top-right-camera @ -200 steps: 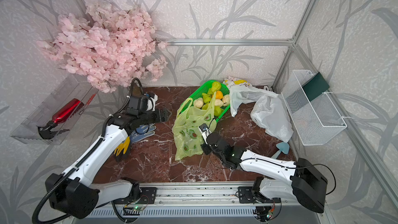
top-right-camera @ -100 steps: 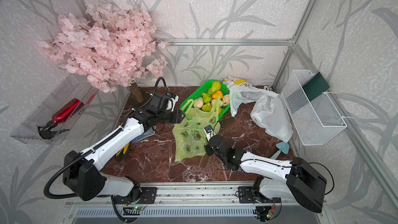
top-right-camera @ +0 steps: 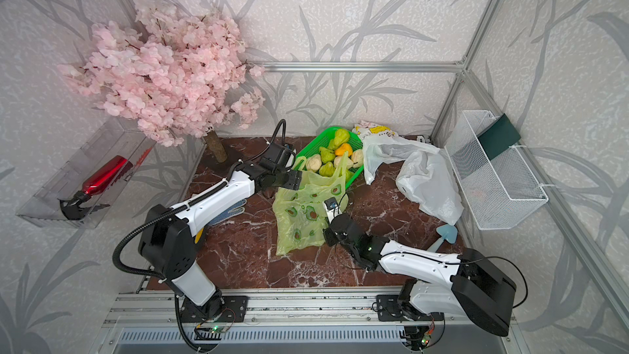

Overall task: Place the pears into plastic bags & tie knots
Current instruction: Pick up the plastic bag at the center of the board.

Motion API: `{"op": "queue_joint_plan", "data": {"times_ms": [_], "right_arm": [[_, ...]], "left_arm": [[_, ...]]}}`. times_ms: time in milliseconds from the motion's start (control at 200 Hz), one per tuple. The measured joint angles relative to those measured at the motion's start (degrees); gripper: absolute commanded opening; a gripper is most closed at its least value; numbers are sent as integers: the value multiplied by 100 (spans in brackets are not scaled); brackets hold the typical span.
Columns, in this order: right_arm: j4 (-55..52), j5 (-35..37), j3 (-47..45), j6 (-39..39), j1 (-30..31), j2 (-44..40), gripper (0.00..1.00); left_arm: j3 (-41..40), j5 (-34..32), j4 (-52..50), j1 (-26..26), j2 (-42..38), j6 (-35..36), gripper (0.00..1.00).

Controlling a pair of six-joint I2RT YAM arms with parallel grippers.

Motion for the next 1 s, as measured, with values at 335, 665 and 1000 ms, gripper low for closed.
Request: {"op": "queue_joint_plan", "data": {"times_ms": [335, 665, 1000], "right_arm": [[92, -2, -33, 96, 0, 127, 0], [-234, -407, 66, 114, 42, 15, 28], [-1464, -1672, 828, 914, -1067, -1408, 67]], "left_arm": [[85, -896, -118, -59, 546, -28, 35], [-332, -1217, 111, -39, -251, 66, 0], [-914, 199, 688, 616, -2688, 1196, 0]]}}
